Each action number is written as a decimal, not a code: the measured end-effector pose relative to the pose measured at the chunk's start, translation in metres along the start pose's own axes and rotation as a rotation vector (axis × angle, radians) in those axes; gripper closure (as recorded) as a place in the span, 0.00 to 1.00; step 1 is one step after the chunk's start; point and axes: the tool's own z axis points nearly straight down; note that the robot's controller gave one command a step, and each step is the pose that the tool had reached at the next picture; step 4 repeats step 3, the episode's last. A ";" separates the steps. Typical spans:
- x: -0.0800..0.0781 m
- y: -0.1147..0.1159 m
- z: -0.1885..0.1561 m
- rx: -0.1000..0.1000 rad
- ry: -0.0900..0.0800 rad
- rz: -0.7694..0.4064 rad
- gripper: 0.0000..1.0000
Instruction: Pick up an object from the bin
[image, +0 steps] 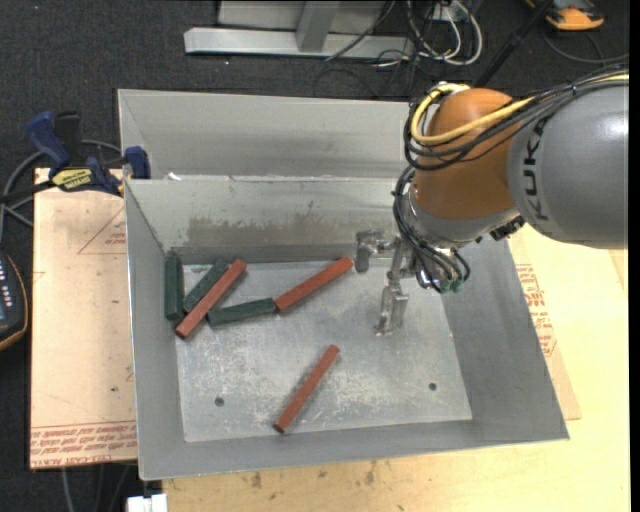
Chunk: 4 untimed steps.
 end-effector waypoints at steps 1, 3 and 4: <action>-0.059 0.071 0.096 0.000 0.001 -0.178 0.00; -0.047 0.084 -0.057 0.003 -0.010 -0.190 1.00; -0.047 0.084 -0.057 0.003 -0.010 -0.190 1.00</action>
Offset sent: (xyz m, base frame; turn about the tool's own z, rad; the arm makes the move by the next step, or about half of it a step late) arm 0.0533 0.0719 -0.0920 -0.1754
